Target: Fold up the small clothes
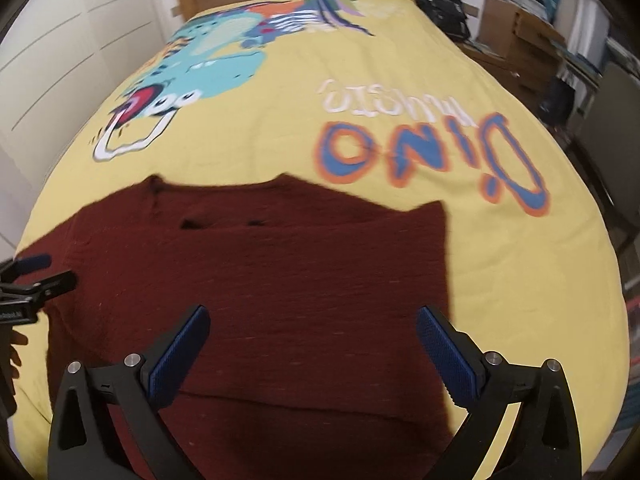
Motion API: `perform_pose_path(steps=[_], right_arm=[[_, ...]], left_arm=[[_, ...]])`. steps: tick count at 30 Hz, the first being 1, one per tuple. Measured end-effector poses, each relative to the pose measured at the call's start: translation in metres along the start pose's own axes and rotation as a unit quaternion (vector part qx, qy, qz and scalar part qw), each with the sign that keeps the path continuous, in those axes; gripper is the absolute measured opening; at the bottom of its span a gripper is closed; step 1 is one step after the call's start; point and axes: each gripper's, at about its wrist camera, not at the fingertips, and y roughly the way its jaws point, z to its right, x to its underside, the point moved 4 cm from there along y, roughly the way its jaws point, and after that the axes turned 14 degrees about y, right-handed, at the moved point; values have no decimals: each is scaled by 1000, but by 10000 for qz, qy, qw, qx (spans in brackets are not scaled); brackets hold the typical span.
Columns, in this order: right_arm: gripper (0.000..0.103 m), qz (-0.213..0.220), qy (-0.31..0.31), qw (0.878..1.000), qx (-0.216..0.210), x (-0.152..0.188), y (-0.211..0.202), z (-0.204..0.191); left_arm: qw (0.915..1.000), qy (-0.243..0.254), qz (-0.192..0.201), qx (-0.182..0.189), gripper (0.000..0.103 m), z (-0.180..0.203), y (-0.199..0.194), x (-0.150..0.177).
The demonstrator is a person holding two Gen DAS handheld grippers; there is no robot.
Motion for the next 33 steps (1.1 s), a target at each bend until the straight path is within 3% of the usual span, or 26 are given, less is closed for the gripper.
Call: perform_pose_path(steps=[3,8,10,15,20,33], right_arm=[[103,-59,-114,9999,-48,14,13,-22],[103,-301,-395,9986,206,44,50,-42],[103,-417,-471,9972,410,55,65,-34],[103,-291,-299,9984,369,56,68,0],[102,-267,206,9985,439,51,63,40],[103,-172,199,9971,713,59,68,35]], left_arm=[[9997,224,46,-118,102,20,13,0],[9989,241,-271,-286,102,29,48,17],[9981,259,-437,-343,102,25,60,29],[9951,567,-324,-737,102,9,58,49],[9966,462,-325,-604,102,-3,60,56],[9970,374,-243,-638,102,-1,61,57]])
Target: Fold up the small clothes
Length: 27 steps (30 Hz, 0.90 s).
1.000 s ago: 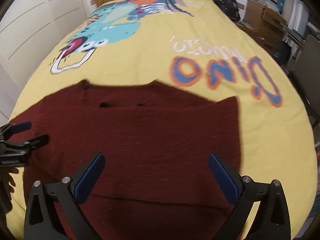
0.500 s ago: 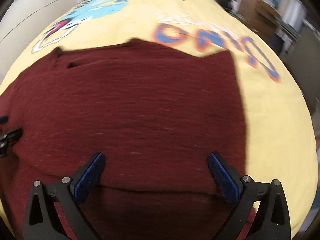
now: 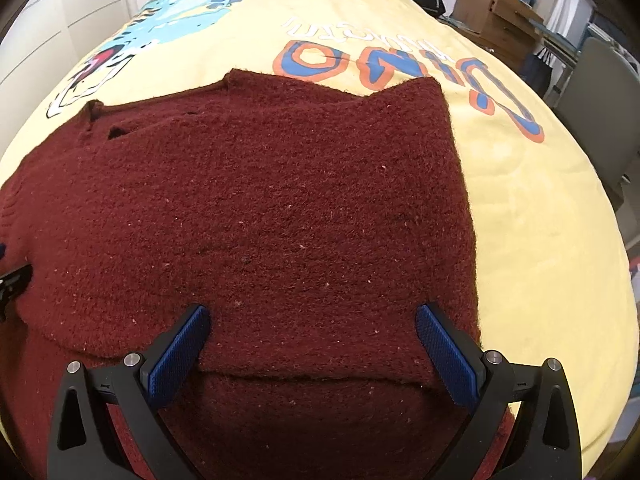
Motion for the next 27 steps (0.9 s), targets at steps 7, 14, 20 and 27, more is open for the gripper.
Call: perform_pose_path(steps=[7,14,20,27], right_arm=[[103,-204,43,9998,-77,-5,-21,-4],[103,-155,52,9998,-68,5,-55,-4],[103,-134,22,9997,-220,20,-83,-9],[103,-97,183,9994,-273,26,-99,-7]], left_arm=[[9994,-67,-176,301,102,-11,-5,-7],[9961,-728,91,483,102,-53,-40,2],[9896,-1438,24,77,102,-113,-66,43],[9665,-2537,-233,-306,102,-196,-81,105]])
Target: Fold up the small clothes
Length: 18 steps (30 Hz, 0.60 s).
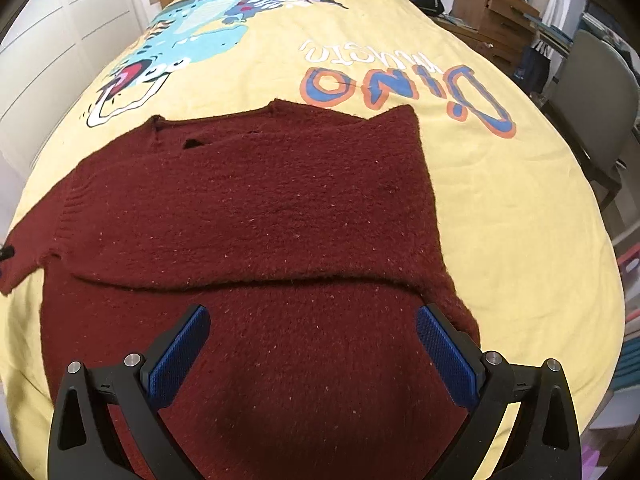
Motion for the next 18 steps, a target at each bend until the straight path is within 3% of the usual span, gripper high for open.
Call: perform_pose_path(steps=[8,13,18], right_arm=[[103,-25,76,9999,110,7,-7,8],[103,-97,124,9997,189,10,-5,14],[103,-141,127,9995,234,11,-3,14]], left_arm=[[9915,-1255,-103,-317,102,-100,-11,20],[9775,-2087,-197,-244,102,-147,-8,31],[9639,-2637,-339,136,100,-171,11,33]])
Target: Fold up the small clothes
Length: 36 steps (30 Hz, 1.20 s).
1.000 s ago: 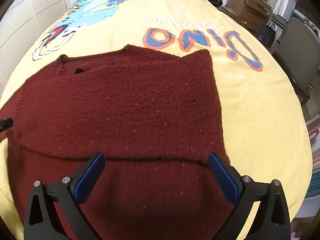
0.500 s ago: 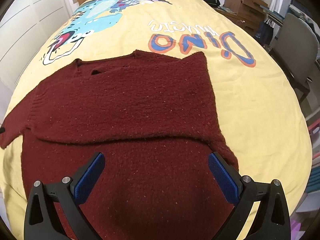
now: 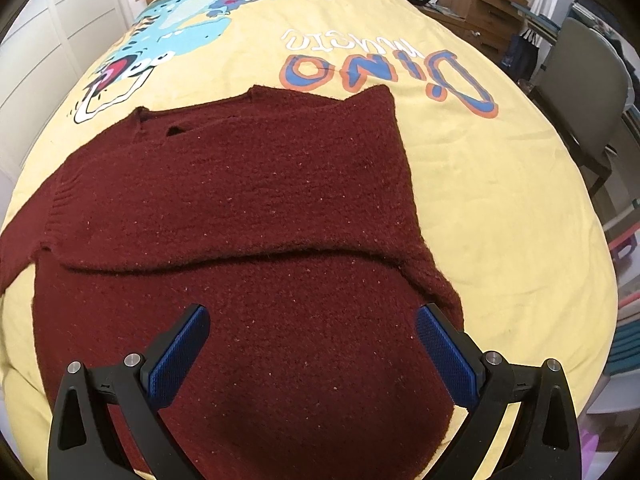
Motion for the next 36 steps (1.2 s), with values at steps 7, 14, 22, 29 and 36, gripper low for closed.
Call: perform_pose_path(steps=[7,14,22,29,36], right_arm=[[103,-49,12,10000,34,-1,5,2],[103,-14,-55,9999,124,0,7,1],[103,73,-137,9999,46,-7,5,-2],[103,242,-118,9996,-99,-22,-6,-1],[103,341,-40,9990,-284,-40,-14,5]], left_arm=[[9995,188,-197,-172,90,-3,16,0],[9977,642,-38,-220,17,16,11,-18],[9898,1363,288,-297,10,50,-22,-18],[9733,2227,522,202,10,131,-59,8],[9491,2976,626,817,9,243,-83,39]])
